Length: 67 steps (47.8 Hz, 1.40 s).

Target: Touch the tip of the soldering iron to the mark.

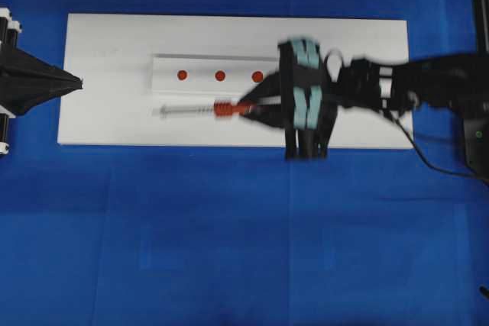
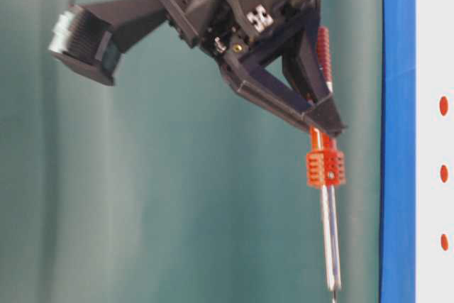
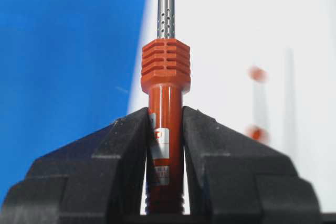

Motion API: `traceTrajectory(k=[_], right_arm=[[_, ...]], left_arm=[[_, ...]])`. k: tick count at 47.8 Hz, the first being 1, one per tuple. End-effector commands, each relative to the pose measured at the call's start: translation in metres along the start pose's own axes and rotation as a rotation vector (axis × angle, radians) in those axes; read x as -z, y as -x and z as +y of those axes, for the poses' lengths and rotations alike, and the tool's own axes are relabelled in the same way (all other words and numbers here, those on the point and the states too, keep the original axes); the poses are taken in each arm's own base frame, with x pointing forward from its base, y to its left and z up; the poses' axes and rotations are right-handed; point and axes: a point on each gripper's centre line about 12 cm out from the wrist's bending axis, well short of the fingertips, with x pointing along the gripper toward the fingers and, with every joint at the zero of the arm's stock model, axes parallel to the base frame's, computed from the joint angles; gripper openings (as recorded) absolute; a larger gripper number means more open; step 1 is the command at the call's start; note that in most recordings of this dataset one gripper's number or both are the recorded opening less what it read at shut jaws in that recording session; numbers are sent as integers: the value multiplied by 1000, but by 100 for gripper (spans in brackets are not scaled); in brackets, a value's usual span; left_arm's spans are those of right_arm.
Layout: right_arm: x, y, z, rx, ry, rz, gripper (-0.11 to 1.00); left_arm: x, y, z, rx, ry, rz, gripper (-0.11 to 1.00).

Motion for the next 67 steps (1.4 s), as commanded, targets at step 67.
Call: traceTrajectory(k=[67], right_arm=[[-2,20,-79,47,-9,193,6]], left_arm=[[-1,-1,0,2,-1,-9,0]])
